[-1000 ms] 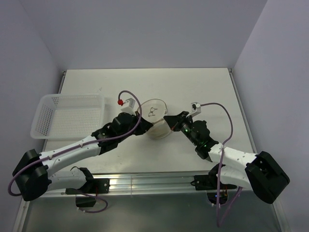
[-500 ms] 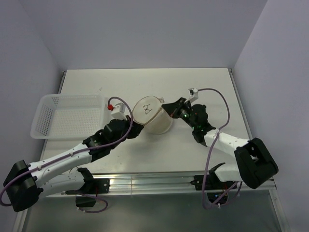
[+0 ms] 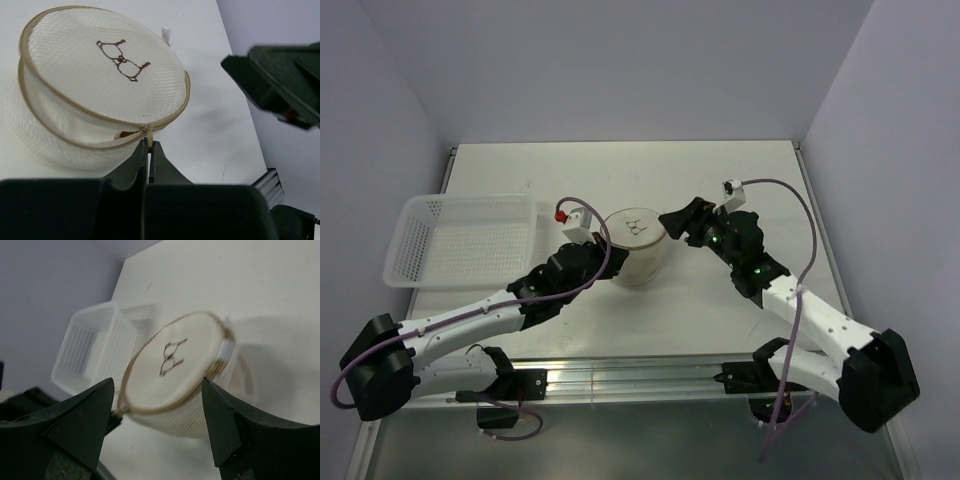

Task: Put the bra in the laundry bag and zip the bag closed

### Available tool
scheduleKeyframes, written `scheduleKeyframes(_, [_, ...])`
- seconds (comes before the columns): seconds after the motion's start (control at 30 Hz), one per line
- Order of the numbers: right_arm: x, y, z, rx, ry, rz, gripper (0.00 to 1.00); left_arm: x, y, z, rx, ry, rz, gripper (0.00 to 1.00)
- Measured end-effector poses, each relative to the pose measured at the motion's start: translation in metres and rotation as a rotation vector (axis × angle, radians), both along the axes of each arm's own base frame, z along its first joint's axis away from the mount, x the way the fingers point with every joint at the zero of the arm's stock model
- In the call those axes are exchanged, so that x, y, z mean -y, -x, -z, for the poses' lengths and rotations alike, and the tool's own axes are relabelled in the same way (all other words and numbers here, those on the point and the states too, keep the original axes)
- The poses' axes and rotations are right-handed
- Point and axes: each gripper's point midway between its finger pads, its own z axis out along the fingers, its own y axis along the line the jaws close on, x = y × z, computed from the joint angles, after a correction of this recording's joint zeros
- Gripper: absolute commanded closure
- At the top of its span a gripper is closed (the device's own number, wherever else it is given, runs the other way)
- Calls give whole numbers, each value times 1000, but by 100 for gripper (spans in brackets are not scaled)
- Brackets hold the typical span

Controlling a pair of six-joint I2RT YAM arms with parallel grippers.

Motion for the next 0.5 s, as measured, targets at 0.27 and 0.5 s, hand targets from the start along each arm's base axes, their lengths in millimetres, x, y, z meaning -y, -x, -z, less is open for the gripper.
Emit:
scheduleKeyframes(0.27, [-34,75,42,-126,-7,-113,23,18,-2,-8,28,55,35,100])
scheduleKeyframes(0.5, [-38,70,50,-157,-18,-91,27,26,4,-6,27,68,71,100])
